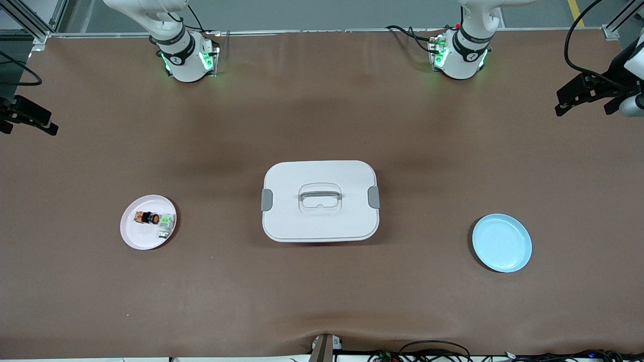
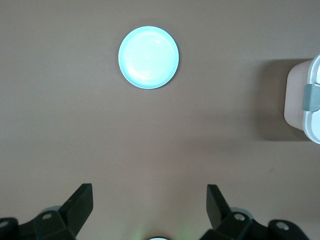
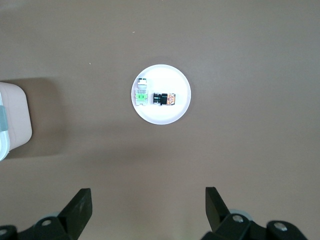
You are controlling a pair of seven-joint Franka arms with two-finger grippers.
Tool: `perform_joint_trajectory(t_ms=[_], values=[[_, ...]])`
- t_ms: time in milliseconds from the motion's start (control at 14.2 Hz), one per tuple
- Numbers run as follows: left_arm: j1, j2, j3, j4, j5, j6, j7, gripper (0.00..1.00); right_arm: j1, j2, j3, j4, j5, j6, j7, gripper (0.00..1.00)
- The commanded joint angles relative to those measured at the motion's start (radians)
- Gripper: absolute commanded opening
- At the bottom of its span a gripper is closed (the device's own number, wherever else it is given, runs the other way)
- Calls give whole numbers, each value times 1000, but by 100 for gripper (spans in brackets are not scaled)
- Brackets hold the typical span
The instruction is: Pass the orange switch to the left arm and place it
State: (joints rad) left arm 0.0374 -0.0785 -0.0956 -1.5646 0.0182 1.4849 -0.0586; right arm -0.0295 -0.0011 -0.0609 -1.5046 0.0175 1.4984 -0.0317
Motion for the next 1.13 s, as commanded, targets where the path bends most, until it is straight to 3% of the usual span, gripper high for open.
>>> perform_joint_trajectory(t_ms=[0, 564, 1058], values=[[3, 0, 0, 17, 6, -21, 14, 100, -9, -8, 6, -5, 4, -4, 12, 100], [3, 5, 0, 20, 19, -21, 6, 100, -12, 3, 7, 23, 1, -6, 21, 100], [7, 3, 0, 23, 17, -21, -3, 100, -15, 67, 7, 9, -2, -33, -22, 100]])
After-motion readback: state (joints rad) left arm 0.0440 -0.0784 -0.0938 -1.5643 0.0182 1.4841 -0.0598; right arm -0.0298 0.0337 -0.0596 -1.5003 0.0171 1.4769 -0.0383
